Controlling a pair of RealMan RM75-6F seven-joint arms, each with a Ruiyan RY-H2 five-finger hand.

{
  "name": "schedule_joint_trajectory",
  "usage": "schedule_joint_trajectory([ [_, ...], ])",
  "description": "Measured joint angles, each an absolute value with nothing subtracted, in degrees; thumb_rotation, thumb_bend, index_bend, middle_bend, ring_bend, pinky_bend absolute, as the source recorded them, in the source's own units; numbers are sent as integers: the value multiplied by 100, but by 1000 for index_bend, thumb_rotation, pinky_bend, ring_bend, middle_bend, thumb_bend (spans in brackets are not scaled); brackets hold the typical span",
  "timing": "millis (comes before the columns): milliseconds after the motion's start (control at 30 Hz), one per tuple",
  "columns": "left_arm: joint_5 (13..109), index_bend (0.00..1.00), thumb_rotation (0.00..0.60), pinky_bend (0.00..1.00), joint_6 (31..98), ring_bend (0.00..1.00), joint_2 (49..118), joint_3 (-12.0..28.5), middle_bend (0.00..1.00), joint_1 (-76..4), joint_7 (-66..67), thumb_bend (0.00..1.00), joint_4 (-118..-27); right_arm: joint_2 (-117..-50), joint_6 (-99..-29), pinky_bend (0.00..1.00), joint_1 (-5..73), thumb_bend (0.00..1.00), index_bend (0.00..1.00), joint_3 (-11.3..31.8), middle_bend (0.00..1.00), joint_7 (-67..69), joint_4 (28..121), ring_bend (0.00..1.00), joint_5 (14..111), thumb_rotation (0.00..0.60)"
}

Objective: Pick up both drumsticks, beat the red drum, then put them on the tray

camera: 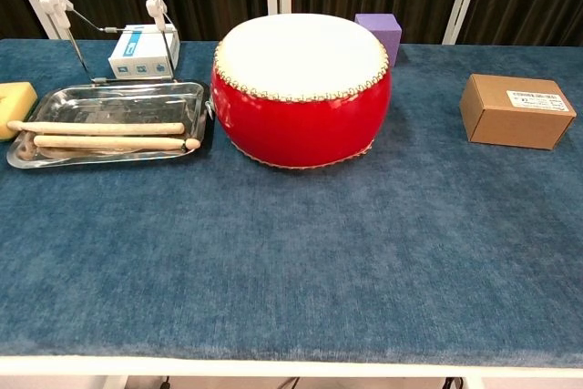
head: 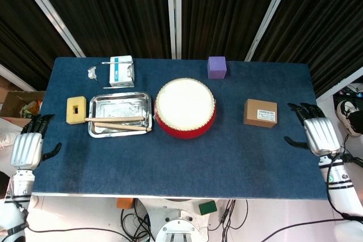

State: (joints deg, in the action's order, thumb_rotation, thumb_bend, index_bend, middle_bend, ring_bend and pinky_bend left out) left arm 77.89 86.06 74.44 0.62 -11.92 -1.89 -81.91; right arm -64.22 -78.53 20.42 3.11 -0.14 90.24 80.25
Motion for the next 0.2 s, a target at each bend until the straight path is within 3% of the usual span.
schedule_joint_trajectory([
  [200, 8404, 158, 600, 214, 9218, 107, 7402, -332, 162, -661, -139, 244, -8536, -6617, -8501, 199, 1433, 134, 175, 92, 289, 8, 8980, 135, 8259, 600],
])
